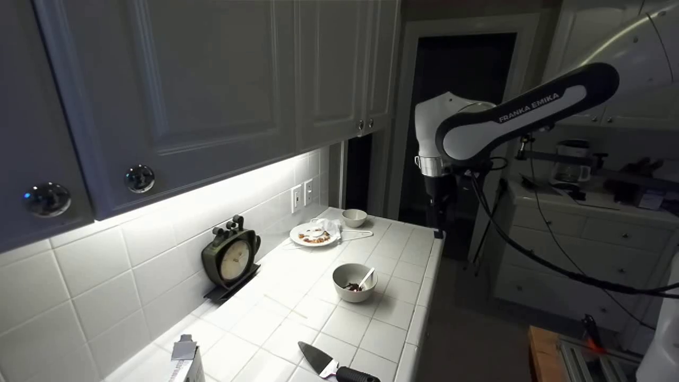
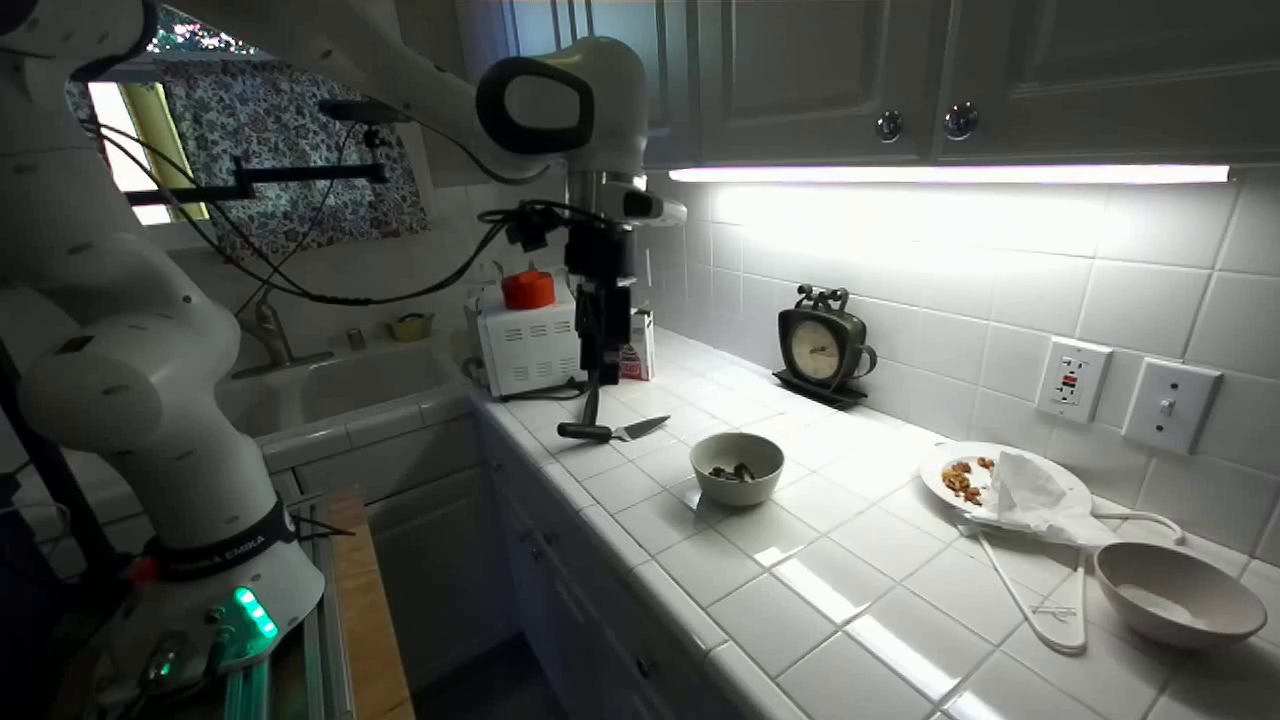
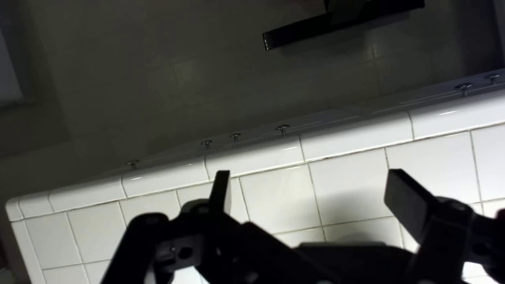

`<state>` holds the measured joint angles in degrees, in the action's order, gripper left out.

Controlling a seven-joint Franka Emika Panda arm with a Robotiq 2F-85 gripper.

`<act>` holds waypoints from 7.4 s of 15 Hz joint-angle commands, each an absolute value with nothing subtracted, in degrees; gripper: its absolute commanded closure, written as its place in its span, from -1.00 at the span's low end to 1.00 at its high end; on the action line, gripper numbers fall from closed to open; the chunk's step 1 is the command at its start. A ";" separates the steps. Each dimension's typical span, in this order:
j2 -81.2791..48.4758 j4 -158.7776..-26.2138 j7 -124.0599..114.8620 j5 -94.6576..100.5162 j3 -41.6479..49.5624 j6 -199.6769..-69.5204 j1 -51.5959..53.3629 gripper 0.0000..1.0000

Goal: Use the spoon to stir in the bowl

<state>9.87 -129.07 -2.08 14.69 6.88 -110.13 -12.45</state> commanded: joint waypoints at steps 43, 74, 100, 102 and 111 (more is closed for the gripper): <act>-26.49 -113.67 33.14 -31.11 1.00 -140.46 -25.73 -0.80; -33.95 -106.45 29.96 -33.04 -0.49 -139.36 -26.90 -0.29; -31.61 -108.35 29.54 -31.87 -0.04 -145.37 -25.91 0.51; -31.28 -108.74 29.73 -31.73 -0.17 -146.56 -25.85 0.52; -29.77 -110.40 30.56 -31.46 -1.18 -150.42 -25.79 0.94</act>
